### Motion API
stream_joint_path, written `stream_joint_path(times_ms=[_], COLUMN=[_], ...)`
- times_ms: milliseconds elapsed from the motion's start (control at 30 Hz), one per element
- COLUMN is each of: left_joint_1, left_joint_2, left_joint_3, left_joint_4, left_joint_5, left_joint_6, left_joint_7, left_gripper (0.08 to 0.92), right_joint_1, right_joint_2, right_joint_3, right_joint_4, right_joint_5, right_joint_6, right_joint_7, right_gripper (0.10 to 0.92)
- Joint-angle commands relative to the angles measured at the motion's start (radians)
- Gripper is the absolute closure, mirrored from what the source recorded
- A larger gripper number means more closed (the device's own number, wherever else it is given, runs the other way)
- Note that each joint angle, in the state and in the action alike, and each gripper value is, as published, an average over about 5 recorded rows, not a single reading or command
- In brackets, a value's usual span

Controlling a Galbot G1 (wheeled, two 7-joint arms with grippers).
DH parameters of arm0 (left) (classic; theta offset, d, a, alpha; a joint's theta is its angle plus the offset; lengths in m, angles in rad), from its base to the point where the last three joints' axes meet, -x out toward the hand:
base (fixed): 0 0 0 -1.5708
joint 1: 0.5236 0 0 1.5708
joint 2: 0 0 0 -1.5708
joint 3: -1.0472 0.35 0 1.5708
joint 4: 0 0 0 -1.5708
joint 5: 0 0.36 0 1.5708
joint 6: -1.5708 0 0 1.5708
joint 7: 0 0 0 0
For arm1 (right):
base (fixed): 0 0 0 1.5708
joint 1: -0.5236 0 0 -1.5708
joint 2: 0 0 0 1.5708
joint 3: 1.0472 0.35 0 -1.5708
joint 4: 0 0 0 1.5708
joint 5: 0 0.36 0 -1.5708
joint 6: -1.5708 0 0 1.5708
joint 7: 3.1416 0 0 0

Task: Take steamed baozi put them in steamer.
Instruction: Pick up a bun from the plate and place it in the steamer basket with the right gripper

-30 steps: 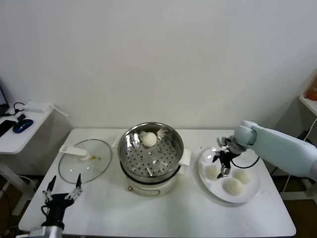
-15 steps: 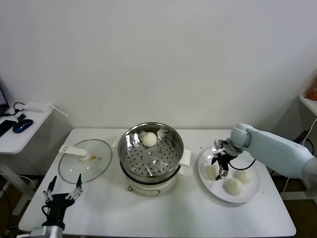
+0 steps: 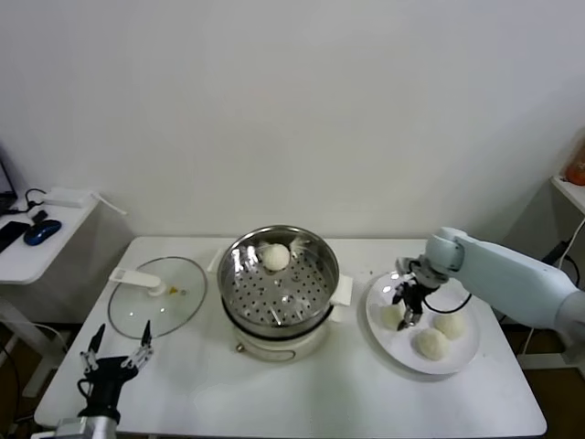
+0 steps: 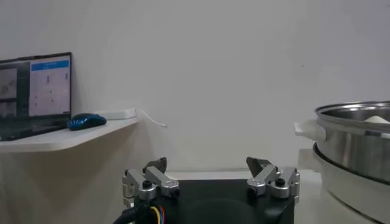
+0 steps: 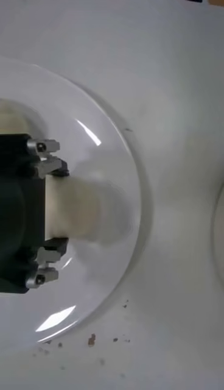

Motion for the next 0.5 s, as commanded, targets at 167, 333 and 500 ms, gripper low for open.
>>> stream_joint_path(times_ms=[167,333,500], left_joint_1=[-0.006,-0.006,-0.006], left_joint_2=[0.002,0.001,0.001], left_joint_3=[0.000,0.002,0.005], left_joint_4=[-0.004,-0.010,-0.013], left_joint_5=[0.001,0.000,-0.001], left_joint_6=[0.003,0.003,0.001], left_joint_7=[0.000,0.000,0.000], left_gripper=[0.177,0.177,0.177], right_joint_1=[0.169,0.321,0.523], right_joint_2=[-0.022,-0.028,-0.022], right_joint_3=[-0.088,-0.185,-0.302], right_joint_4=[0.065,0.113,0.170], right_joint_5=[0.125,0.268,0.388], right_joint_6=[-0.011,-0.033,-0.046], right_joint_7=[0.002,0.008,0.010], right_gripper=[0.381,0.375,0.372])
